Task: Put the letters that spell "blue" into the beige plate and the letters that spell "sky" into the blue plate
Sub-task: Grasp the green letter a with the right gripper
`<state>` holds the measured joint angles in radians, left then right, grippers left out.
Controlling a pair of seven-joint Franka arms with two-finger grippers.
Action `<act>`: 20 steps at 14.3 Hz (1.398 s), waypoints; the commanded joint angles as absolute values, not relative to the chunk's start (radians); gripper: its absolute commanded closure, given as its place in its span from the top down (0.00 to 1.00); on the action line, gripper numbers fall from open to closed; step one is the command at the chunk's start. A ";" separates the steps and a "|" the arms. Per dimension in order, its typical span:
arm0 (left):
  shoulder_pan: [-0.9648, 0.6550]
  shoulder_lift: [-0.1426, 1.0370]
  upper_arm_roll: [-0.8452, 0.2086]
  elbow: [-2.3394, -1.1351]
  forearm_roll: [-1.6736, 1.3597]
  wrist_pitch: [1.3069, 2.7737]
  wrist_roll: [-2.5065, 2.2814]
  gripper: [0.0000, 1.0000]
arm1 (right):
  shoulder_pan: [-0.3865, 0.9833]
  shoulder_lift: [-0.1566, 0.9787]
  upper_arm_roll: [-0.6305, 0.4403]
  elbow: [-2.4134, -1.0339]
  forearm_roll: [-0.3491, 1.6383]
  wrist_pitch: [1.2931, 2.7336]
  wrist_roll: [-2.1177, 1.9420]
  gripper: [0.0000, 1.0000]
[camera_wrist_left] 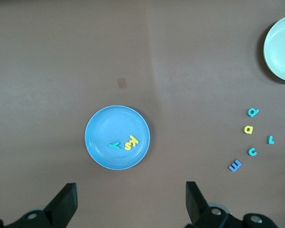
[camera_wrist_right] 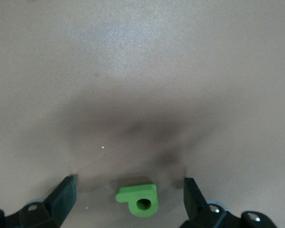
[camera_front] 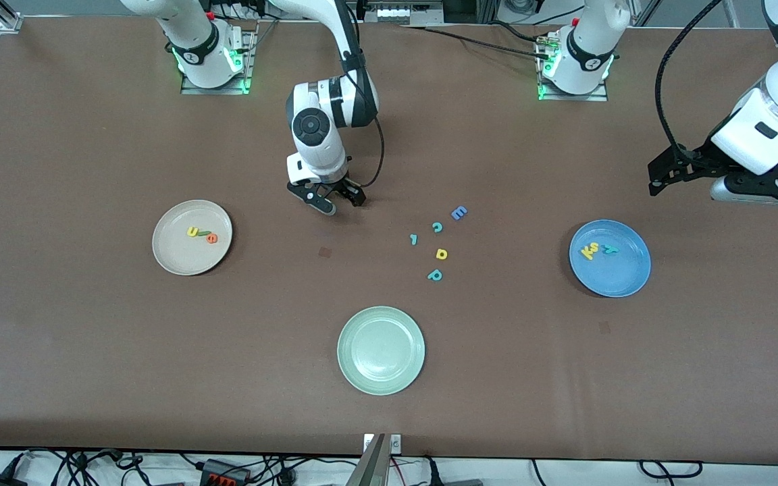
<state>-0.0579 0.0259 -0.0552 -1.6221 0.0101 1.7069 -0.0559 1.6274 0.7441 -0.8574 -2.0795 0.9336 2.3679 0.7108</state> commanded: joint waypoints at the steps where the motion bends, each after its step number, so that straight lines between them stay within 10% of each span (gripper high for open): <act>1: -0.058 0.044 -0.057 -1.585 -0.006 1.683 -0.060 1.00 | 1.644 0.736 -0.862 -2.092 0.953 2.381 0.709 0.94; 11: -0.061 0.044 -0.055 -1.585 -0.006 1.683 -0.060 1.00 | 1.643 0.732 -0.862 -2.089 0.982 2.385 0.716 0.41; 20: -0.061 0.043 -0.055 -1.585 -0.006 1.683 -0.058 1.00 | 1.622 0.730 -0.879 -2.065 0.986 2.381 0.703 0.33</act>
